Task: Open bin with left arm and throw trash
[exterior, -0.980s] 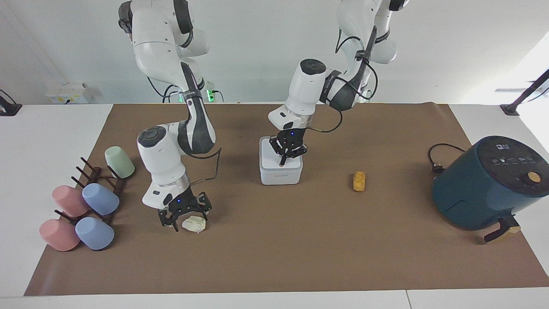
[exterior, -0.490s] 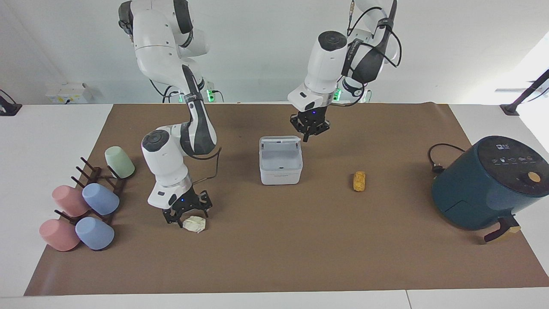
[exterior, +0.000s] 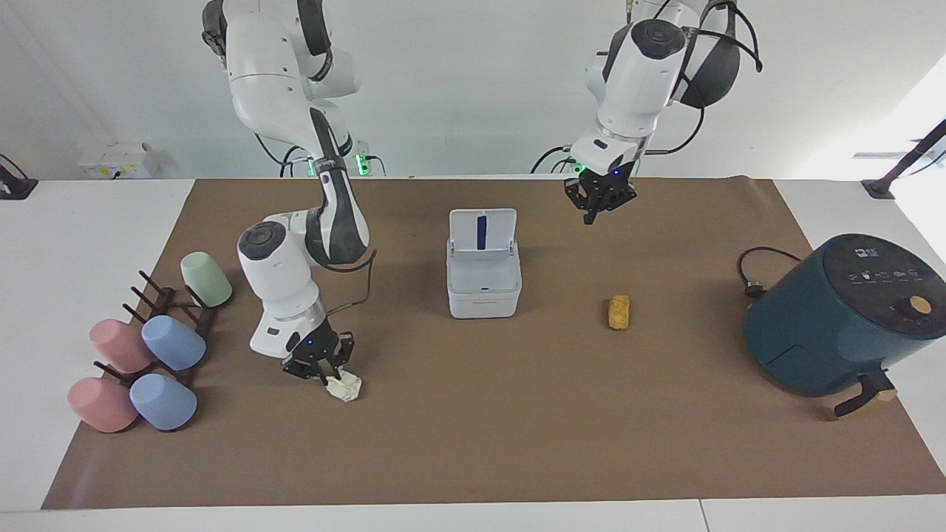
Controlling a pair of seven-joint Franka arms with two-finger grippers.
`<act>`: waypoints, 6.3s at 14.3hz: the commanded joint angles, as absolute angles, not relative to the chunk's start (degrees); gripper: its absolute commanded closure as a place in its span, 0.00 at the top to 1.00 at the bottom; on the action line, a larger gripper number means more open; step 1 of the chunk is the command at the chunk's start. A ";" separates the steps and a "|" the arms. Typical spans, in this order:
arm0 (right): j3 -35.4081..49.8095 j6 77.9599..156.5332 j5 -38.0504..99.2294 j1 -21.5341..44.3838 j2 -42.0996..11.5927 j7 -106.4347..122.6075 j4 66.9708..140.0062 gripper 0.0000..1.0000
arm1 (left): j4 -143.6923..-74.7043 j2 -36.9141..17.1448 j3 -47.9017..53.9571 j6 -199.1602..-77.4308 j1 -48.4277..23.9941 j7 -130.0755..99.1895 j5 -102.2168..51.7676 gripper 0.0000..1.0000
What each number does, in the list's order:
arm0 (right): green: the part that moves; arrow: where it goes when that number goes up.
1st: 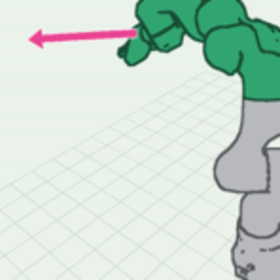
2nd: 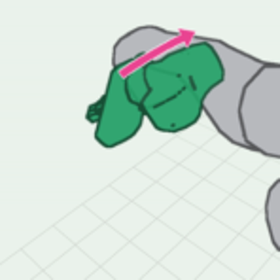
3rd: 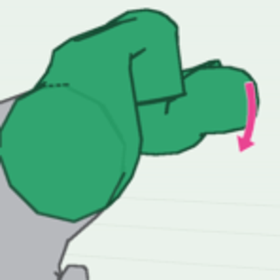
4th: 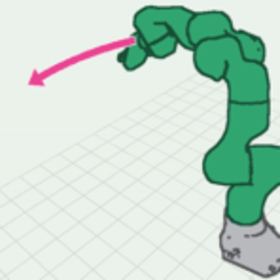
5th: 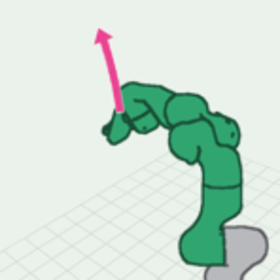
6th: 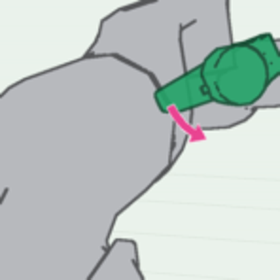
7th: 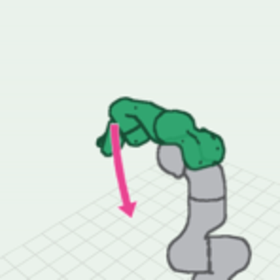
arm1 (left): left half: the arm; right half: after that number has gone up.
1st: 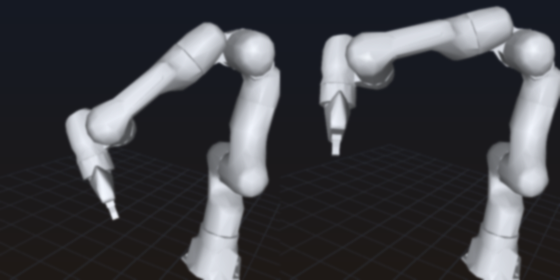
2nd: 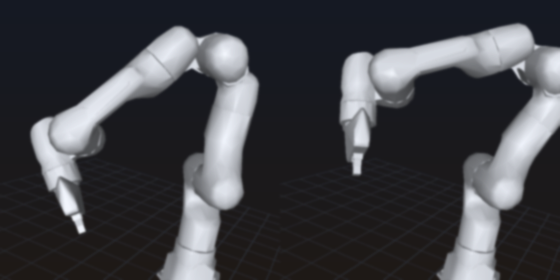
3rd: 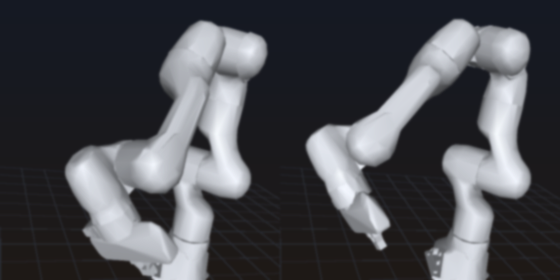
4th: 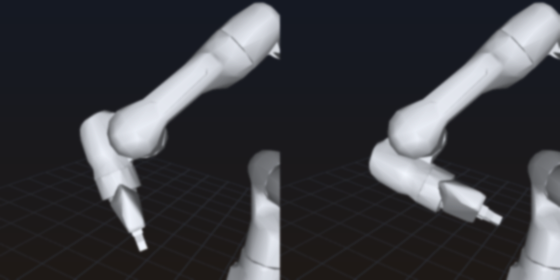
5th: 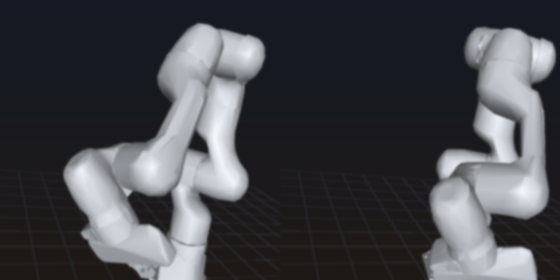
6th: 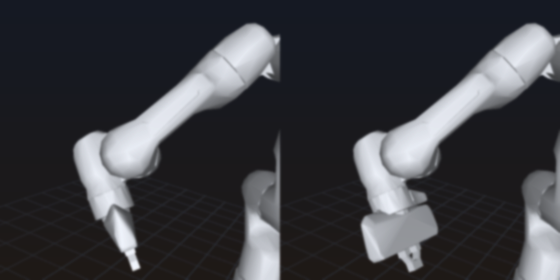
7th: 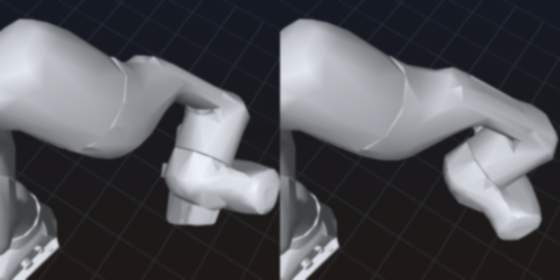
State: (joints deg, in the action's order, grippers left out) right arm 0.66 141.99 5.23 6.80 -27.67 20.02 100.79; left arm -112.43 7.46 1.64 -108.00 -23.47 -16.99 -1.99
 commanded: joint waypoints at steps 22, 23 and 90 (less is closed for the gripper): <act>12.39 110.30 12.30 20.48 -11.60 -38.23 99.67 0.30 | -126.74 -10.72 1.93 -142.11 -14.15 4.04 -2.20 0.00; 12.39 110.30 12.39 20.48 -11.60 -38.32 99.58 0.59 | -126.48 -10.90 1.93 -143.69 -14.06 4.13 -2.20 0.00; 14.50 125.50 3.08 20.38 -15.03 -45.78 103.35 0.00 | -95.71 3.69 3.08 -92.37 -1.23 0.09 -0.53 1.00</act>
State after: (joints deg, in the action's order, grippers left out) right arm 14.07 122.76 2.30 18.75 -15.88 -43.33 100.53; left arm -95.40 3.30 2.60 -92.74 -1.95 0.03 -1.47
